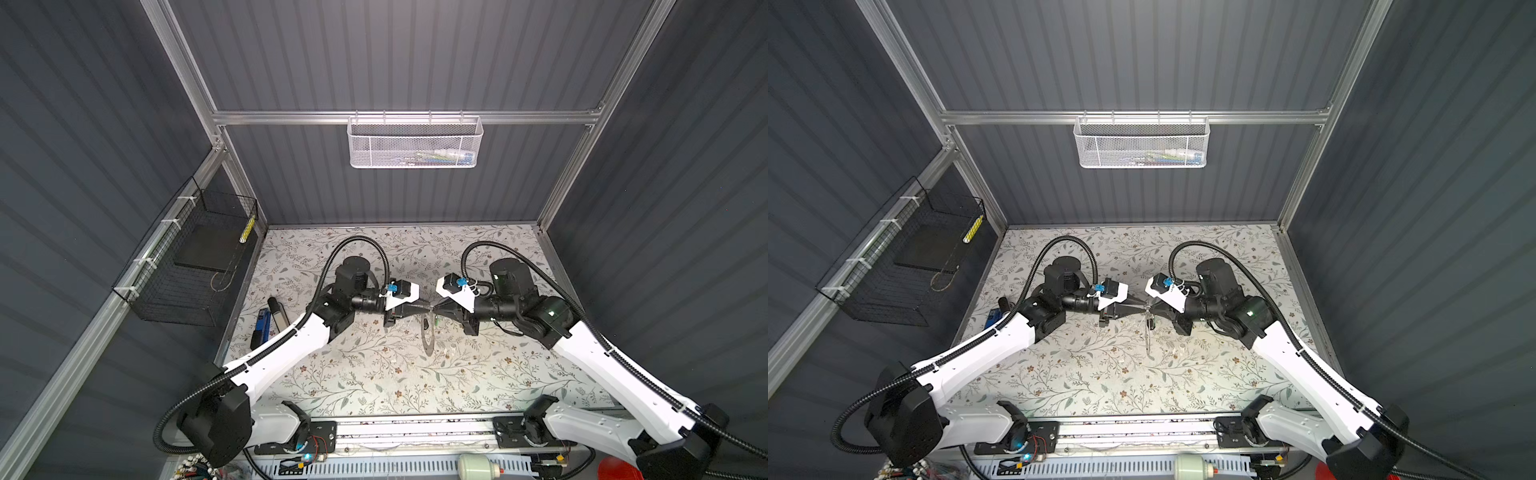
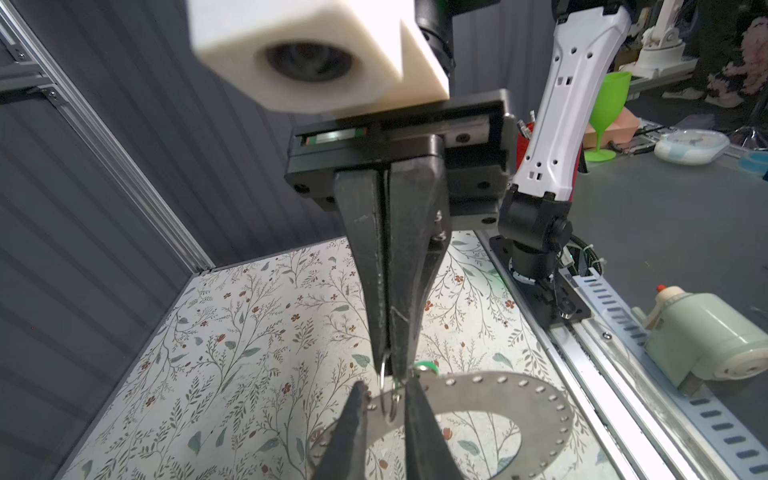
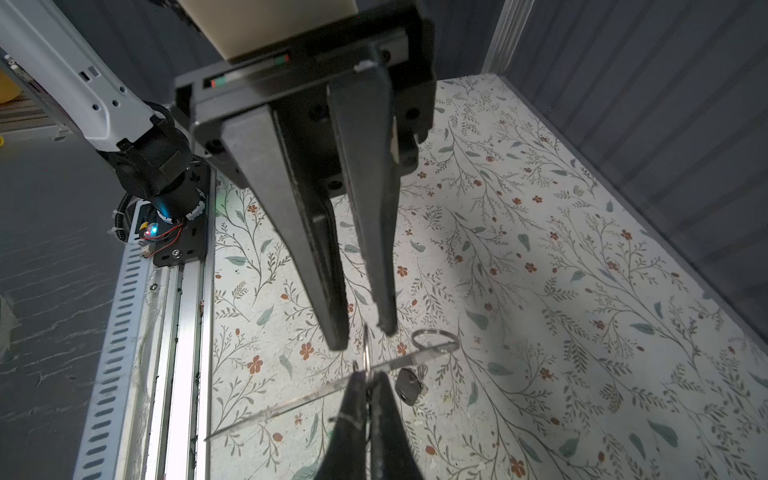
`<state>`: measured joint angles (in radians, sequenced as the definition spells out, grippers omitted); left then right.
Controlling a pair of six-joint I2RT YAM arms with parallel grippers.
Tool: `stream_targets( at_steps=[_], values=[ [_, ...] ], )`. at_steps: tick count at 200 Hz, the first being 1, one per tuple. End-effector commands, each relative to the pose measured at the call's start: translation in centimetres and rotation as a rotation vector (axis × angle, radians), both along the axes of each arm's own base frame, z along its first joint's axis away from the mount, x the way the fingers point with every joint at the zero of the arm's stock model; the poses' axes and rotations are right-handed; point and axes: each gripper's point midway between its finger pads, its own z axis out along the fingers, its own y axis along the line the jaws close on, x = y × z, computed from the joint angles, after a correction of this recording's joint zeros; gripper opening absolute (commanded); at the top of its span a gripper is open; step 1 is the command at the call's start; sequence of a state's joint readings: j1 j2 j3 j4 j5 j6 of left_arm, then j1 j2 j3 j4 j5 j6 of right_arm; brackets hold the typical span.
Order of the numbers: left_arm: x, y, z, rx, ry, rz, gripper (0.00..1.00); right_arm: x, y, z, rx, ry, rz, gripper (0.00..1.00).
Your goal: Put the keys on the keyring
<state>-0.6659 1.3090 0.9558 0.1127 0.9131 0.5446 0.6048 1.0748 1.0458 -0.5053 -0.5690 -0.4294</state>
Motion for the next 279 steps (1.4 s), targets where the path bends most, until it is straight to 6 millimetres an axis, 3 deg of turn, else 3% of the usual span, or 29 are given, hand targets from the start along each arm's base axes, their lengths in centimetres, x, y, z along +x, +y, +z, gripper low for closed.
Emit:
stream_targets(
  at_steps=[1,30,75,92,127,164,202,279],
  values=[
    [-0.2,0.3,-0.2,0.048,-0.032,0.004,0.24,-0.2,-0.2,0.1,-0.012,0.011,-0.009,0.0],
    [0.2,0.6,-0.6,0.081,-0.058,0.038,0.35,-0.1,-0.3,-0.1,-0.023,0.018,-0.012,0.0],
    [-0.1,-0.1,-1.1,0.178,-0.149,0.044,0.35,-0.5,-0.2,-0.3,-0.049,0.072,0.005,0.0],
    [-0.2,-0.5,-1.1,0.203,-0.171,0.045,0.34,-0.2,0.1,-1.2,-0.074,0.109,0.003,0.0],
    [-0.7,-1.3,-2.2,0.275,-0.194,0.023,0.25,-0.2,0.1,-1.0,-0.074,0.116,0.008,0.0],
    [0.0,-1.4,-2.8,0.32,-0.201,0.047,0.25,-0.4,0.0,-0.9,-0.071,0.109,0.013,0.0],
    [0.7,-1.3,-2.6,0.332,-0.214,0.074,0.24,-0.5,0.0,-1.0,-0.076,0.111,0.019,0.0],
    [0.0,-1.9,-2.3,0.307,-0.17,0.033,0.1,0.0,0.1,-1.2,-0.092,0.097,0.01,0.0]
  ],
)
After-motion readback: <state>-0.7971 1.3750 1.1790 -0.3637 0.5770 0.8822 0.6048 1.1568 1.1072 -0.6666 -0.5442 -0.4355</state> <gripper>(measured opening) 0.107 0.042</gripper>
